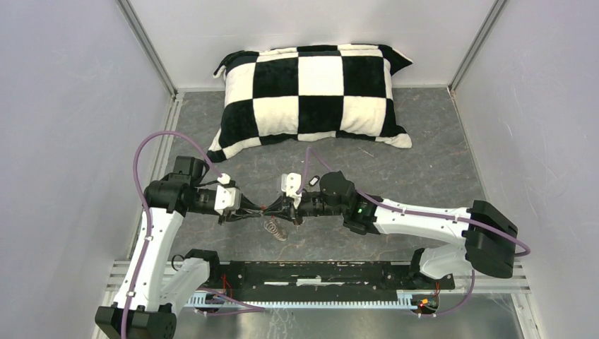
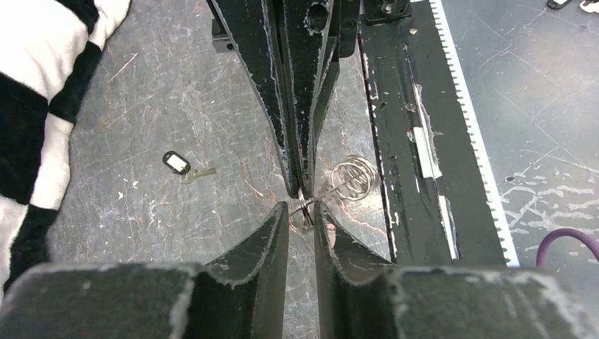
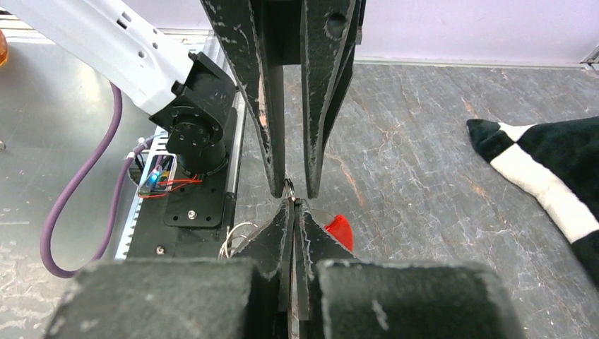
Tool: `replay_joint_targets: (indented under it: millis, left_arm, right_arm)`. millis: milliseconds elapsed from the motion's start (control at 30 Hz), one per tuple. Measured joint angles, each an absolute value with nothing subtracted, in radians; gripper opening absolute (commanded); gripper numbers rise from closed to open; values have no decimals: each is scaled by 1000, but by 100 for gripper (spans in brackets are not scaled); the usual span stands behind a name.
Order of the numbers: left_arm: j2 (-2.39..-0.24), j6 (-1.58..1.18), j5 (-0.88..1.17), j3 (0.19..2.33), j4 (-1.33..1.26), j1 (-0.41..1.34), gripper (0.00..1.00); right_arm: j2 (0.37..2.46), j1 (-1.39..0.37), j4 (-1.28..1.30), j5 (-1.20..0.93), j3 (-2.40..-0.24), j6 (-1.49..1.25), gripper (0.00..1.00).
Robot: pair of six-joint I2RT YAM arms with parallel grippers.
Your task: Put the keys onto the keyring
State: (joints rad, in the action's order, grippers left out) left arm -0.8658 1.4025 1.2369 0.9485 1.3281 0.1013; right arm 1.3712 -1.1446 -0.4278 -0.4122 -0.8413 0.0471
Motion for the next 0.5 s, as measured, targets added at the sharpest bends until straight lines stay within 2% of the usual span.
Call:
replay_joint_targets:
  millis: [167,400,467,500]
  left_arm:
    - [-846,1385,1232,939,1324,114,29]
    - [-826,1372,1229,936,1299,119,3]
    - [-824,1367,1225,936,1287,119,2]
    - [-824,1367,1224,936,1281,119,2]
  right_arm:
    - [1364,-1152,-421,-390,-850,49,1]
    - [1364,-1162,-376,-384,-878,51,0]
    - [1364,-1165,-371,-384,-881,51,1]
    - [1364,-1165,-370,-385,-882,51,5]
